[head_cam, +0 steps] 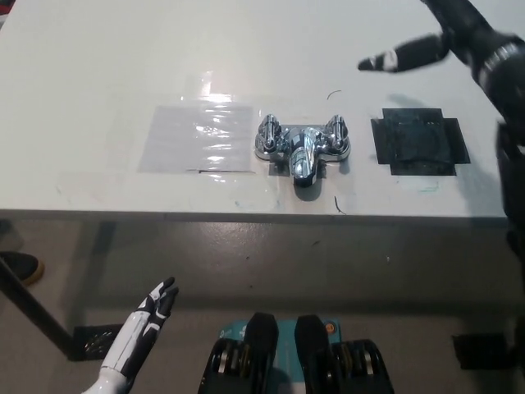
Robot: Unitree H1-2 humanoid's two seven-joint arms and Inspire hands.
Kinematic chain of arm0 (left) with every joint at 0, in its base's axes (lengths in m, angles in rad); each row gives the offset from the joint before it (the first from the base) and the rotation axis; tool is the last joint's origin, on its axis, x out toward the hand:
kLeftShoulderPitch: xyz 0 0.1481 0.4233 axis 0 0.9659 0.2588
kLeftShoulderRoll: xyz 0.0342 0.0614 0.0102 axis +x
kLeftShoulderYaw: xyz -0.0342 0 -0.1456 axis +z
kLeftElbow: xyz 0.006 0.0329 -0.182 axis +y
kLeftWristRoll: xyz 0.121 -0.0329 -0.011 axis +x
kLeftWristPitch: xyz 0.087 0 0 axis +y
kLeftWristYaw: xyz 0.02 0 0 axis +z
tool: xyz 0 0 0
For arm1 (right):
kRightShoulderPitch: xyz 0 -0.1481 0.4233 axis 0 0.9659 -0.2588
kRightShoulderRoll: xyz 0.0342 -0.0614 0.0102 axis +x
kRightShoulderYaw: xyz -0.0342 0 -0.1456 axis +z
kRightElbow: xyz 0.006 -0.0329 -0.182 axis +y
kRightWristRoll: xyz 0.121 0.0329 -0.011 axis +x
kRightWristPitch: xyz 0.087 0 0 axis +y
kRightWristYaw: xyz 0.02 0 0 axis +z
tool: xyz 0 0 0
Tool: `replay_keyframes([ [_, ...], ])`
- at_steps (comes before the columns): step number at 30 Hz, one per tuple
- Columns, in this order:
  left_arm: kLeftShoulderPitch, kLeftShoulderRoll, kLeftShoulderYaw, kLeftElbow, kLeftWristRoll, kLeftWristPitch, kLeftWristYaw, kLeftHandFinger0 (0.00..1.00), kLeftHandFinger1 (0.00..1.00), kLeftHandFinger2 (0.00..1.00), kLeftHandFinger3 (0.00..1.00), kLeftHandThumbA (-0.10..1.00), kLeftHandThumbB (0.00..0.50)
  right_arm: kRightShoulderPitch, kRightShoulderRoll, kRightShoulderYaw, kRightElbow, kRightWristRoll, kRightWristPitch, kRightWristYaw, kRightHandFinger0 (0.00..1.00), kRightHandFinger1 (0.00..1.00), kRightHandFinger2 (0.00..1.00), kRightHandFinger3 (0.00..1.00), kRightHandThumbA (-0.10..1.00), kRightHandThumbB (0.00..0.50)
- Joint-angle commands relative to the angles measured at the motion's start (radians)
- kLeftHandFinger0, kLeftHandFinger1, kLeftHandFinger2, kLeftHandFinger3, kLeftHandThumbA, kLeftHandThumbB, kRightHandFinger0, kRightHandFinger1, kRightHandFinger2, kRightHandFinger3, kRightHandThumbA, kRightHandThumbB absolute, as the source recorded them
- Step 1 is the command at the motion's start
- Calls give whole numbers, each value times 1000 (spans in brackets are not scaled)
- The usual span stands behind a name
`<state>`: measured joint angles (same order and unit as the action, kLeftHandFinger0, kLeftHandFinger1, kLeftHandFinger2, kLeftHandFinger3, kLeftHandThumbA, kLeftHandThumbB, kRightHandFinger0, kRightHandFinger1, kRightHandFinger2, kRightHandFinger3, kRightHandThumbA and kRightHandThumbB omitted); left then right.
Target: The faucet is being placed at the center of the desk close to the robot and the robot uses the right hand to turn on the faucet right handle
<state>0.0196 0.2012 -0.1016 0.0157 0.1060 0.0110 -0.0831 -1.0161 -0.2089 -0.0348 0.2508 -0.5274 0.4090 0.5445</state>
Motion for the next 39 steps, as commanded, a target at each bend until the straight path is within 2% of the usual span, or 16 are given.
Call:
replay_keyframes([
  [1,-21,6,1,-3,7,-45,-9,1000,1000,1000,1000,969,468,-181,41,-31,141,-174,61,73,1000,1000,1000,1000,975,151],
  [4,-21,8,0,1,10,-52,-8,1000,1000,1000,1000,965,459,-232,53,-30,241,-205,61,70,1000,1000,1000,1000,958,145],
  [6,-21,8,0,2,14,-52,-7,1000,1000,1000,1000,961,456,-269,54,-20,324,-189,61,41,1000,1000,1000,1000,895,139],
  [7,-21,9,-1,0,16,-49,-7,1000,1000,1000,1000,955,452,-283,49,3,347,-195,61,44,1000,1000,1000,1000,914,134],
  [8,-23,9,-1,-2,17,-45,-7,1000,1000,1000,1000,949,454,-302,34,54,373,-178,61,51,1000,1000,1000,1000,956,89],
  [12,-24,9,1,-2,15,-39,-9,1000,1000,1000,1000,945,468,-393,39,110,525,-162,61,72,1000,1000,1000,1000,952,82],
  [13,-24,9,0,-3,18,-39,-8,1000,1000,1000,1000,947,468,-411,35,137,551,-153,61,99,1000,1000,1000,1000,1000,64],
  [14,-23,10,0,-4,21,-38,-8,1000,1000,1000,1000,948,467,-436,31,173,589,-148,61,133,1000,1000,1000,1000,1000,64],
  [15,-23,8,0,-4,21,-36,-7,1000,1000,1000,1000,946,466,-448,32,181,610,-151,61,135,1000,1000,1000,1000,1000,66],
  [16,-24,6,1,-5,17,-35,-9,1000,1000,1000,1000,916,459,-489,33,230,677,-172,61,138,1000,1000,1000,1000,1000,123],
  [18,-23,6,1,-4,15,-38,-10,1000,1000,1000,1000,904,456,-535,33,289,747,-171,58,159,1000,1000,1000,1000,993,101],
  [21,-23,9,1,2,16,-45,-10,1000,1000,1000,1000,899,448,-607,37,360,862,-159,41,206,1000,1000,1000,1000,1000,99],
  [24,-27,10,3,-3,14,-37,-12,1000,1000,1000,1000,892,465,-679,60,437,970,-191,60,213,1000,1000,1000,1000,1000,165],
  [30,-33,11,2,-11,16,-26,-16,1000,1000,1000,1000,881,478,-722,91,549,1023,-211,60,189,1000,1000,1000,1000,1000,214],
  [32,-33,11,1,-17,18,-21,-16,1000,1000,1000,1000,879,479,-735,104,587,1053,-223,61,184,1000,1000,1000,1000,1000,263],
  [39,-44,21,-3,-25,34,-21,-20,1000,1000,1000,1000,898,472,-710,117,586,1088,-165,42,103,1000,1000,1000,1000,1000,218],
])
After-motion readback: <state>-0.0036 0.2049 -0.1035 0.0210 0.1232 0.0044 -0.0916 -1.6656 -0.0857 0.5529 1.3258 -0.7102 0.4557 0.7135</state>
